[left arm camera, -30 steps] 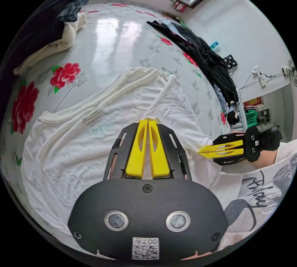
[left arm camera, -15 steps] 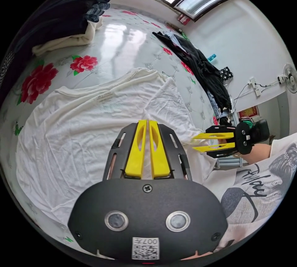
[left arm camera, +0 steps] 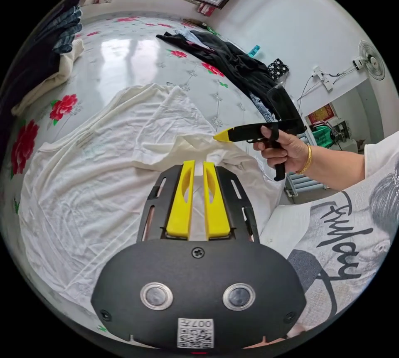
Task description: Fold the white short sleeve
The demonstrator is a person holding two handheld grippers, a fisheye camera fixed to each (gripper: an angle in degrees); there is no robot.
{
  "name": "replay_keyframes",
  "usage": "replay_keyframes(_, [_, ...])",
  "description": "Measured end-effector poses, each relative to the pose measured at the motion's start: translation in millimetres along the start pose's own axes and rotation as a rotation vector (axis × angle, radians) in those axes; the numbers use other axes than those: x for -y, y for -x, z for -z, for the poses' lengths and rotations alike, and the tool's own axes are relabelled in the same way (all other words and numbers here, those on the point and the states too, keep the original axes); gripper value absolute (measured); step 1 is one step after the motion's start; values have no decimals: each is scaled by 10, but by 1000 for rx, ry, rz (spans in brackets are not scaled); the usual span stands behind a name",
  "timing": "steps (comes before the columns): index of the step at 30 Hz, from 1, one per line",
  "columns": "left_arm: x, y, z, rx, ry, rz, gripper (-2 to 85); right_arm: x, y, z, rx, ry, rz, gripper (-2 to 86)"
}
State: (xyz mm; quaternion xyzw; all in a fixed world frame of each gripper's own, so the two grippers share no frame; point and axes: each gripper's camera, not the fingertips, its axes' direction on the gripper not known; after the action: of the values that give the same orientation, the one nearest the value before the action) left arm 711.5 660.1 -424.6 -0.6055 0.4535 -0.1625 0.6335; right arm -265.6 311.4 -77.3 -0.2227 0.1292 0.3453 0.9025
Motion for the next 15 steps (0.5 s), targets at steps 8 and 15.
replay_keyframes(8, [323, -463, -479, -59, 136, -79, 53, 146, 119, -60, -78, 77, 84, -2])
replay_keyframes(15, [357, -899, -425, 8, 109, -122, -8, 167, 152, -121, -198, 121, 176, -1])
